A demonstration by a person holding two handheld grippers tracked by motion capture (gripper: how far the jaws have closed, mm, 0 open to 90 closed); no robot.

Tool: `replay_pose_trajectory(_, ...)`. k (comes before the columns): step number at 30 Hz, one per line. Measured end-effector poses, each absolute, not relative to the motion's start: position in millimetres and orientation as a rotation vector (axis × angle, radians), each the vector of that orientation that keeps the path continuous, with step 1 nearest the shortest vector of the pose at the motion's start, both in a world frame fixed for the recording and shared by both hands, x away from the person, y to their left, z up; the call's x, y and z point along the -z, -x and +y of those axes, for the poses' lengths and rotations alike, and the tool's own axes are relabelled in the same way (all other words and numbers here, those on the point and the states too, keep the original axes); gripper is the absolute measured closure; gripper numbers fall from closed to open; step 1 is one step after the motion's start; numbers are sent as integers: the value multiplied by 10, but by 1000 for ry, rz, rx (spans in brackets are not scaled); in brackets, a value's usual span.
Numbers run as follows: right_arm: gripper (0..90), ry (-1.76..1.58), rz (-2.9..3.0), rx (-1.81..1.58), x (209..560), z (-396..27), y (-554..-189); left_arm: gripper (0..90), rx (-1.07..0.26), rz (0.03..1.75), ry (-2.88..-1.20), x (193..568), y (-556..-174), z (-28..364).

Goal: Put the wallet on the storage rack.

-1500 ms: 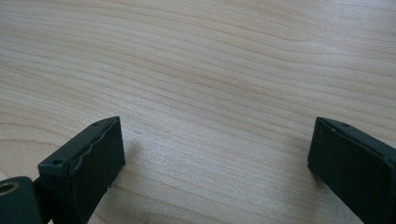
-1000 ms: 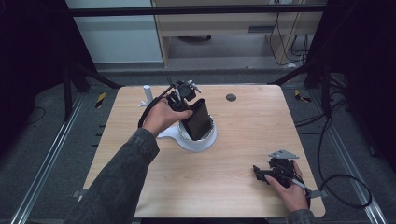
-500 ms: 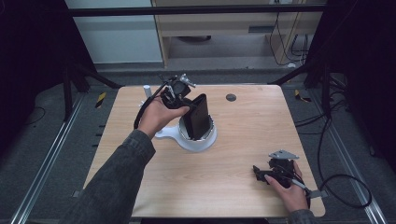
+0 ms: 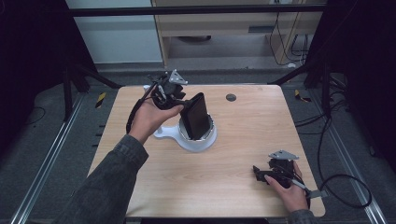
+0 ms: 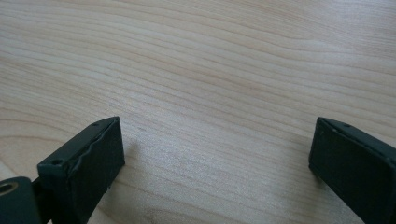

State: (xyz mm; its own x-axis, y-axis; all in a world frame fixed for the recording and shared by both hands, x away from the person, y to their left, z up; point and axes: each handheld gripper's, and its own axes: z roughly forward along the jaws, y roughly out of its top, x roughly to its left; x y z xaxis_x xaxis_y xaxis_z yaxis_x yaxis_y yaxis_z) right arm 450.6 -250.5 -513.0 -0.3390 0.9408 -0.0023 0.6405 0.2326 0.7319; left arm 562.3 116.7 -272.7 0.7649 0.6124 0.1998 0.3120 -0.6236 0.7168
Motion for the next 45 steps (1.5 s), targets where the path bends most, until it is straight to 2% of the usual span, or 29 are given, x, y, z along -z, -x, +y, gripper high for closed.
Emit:
replay_pose_trajectory(5, 35, -1447, 2067, -896, 5130, -2506, -4506, 538, -617, 669, -2242, 2669, -5524, 1206)
replay_pose_trajectory(15, 34, -1453, 2066, -897, 5128, -2502, -4499, 375, -598, 647, -2187, 2684, -5355, 1273)
replay_pose_trajectory(24, 34, -1457, 2067, -899, 5125, -2499, -4493, 150, -550, 693, -2152, 2888, -5222, 1290)
replay_pose_trajectory(27, 34, -1458, 2067, -900, 5125, -2497, -4490, 107, -556, 692, -2166, 2982, -5160, 1284)
replay_pose_trajectory(35, 34, -1460, 2066, -902, 5125, -2494, -4485, 66, -526, 714, -2173, 3184, -5074, 1317)
replay_pose_trajectory(45, 32, -1460, 2066, -902, 5126, -2492, -4484, 58, -486, 707, -2215, 3507, -4932, 1353)
